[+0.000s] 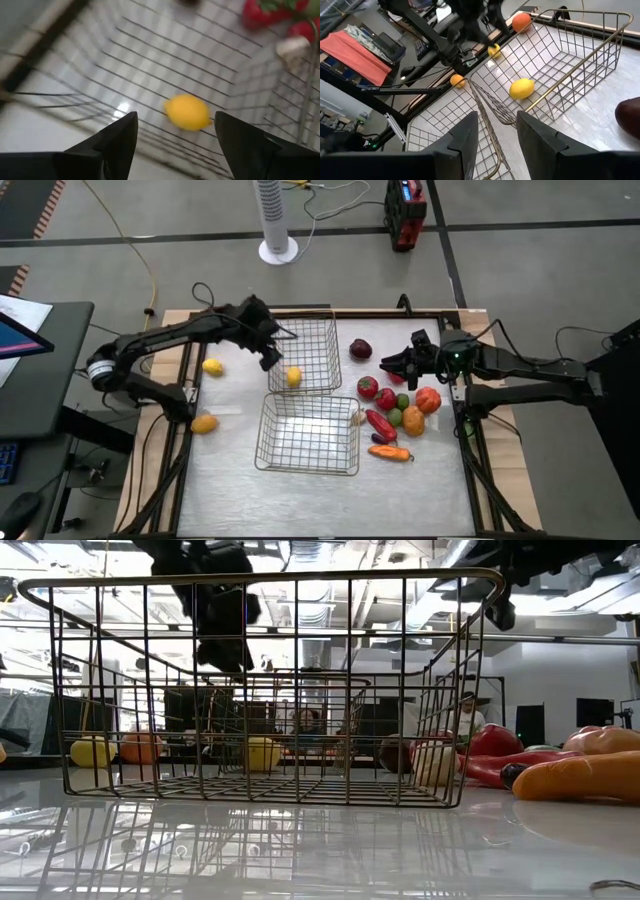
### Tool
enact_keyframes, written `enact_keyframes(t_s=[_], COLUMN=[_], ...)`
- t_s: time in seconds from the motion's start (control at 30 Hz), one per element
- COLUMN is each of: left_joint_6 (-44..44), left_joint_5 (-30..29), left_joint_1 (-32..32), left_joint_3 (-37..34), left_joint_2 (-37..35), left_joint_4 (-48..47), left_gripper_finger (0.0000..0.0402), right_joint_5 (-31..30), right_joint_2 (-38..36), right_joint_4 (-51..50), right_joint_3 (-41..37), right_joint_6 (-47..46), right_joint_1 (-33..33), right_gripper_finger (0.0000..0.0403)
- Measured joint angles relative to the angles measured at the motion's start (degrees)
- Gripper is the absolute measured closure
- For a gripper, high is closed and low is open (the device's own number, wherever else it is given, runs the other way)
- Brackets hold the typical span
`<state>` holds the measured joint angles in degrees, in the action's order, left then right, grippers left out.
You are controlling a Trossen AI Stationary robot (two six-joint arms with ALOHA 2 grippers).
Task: Sort produce into baskets
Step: Put the top yellow lemon into the top wire basket
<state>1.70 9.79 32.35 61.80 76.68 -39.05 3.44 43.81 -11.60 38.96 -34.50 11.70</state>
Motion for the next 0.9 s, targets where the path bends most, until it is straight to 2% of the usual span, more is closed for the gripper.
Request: enact_keyframes(t_s=[0.17, 0.37, 0.63, 0.9], left_joint_6=[-3.2, -5.0, -8.9, -11.5], left_joint_5=[-1.7, -1.2, -1.6, -3.6], left_joint_1=[6.2, 12.9, 16.1, 17.6], left_joint_3=[-2.1, -4.9, -5.9, -5.9], left_joint_2=[-7.1, -11.7, -10.9, -9.0], left_joint_4=[-1.1, -11.3, -24.8, -36.4], left_gripper_finger=[0.016, 0.0162, 0.0162, 0.0162], right_joint_5=[0.1, 0.0, 0.0, 0.0], right_joint_2=[0.0, 0.5, 4.6, 7.4], right_joint_4=[0.0, -0.3, -0.1, -1.2], right_joint_3=[0.0, 0.0, 0.0, 5.8], right_joint_6=[0.0, 0.0, -0.1, 4.6], right_joint_1=[0.0, 0.0, 0.4, 6.0], right_gripper_finger=[0.0241, 0.0241, 0.0241, 0.0241])
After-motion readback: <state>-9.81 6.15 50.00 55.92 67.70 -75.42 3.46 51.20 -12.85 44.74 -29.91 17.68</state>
